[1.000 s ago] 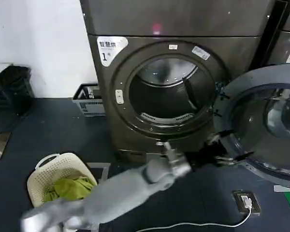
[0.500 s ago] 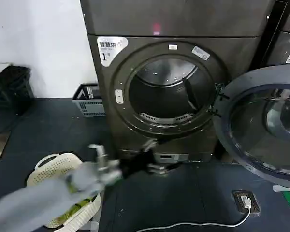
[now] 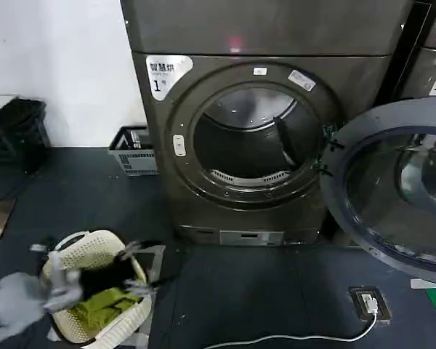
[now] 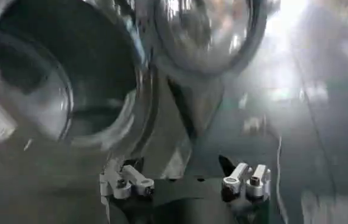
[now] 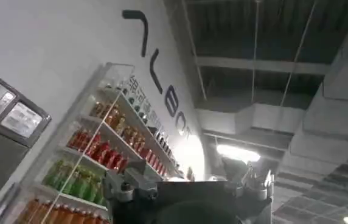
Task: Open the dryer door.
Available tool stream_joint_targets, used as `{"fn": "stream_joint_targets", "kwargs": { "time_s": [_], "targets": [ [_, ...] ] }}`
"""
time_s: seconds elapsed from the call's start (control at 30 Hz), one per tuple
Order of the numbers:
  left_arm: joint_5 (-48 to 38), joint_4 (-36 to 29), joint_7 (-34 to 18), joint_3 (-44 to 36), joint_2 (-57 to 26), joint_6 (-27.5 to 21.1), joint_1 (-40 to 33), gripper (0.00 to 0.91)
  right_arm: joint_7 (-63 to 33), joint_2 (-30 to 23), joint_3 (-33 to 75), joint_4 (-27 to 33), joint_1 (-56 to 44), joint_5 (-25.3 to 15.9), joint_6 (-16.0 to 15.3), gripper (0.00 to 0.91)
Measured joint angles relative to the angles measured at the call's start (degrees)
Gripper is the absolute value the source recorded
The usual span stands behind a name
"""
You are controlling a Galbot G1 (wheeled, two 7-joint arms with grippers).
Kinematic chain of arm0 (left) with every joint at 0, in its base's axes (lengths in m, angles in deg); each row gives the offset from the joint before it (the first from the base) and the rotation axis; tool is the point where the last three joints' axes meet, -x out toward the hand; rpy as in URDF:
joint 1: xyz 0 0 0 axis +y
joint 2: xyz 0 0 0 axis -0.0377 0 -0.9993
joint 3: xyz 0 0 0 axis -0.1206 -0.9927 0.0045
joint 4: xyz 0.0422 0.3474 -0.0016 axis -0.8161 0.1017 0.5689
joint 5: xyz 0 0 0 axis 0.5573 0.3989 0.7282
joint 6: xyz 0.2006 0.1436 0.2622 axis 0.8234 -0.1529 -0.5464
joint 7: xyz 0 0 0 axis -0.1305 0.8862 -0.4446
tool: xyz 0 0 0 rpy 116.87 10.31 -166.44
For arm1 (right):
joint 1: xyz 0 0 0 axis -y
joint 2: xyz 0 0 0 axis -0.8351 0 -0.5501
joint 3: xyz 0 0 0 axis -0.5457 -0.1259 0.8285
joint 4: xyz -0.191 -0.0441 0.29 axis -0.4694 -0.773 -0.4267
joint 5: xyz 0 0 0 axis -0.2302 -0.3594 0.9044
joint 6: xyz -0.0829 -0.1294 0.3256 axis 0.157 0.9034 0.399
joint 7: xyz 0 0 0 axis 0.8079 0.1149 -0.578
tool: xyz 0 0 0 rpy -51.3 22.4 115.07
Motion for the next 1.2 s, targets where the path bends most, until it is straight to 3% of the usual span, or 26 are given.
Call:
{"fn": "stream_joint_targets", "kwargs": {
  "time_s": [0.47,1.2],
  "targets": [
    [6.75,2.75,1.89,4.09,-14.87,-9.21,6.33,0.907,0.82,0.86,-1.26,1.06,2.40,-1.16,0.69,0.907],
    [10.14,6.52,3.63,12.56,-16.46,-11.74,15.95,0.907,1.70,1.50,-0.23,1.22,2.79,-1.96,0.76,0.907]
  ]
}}
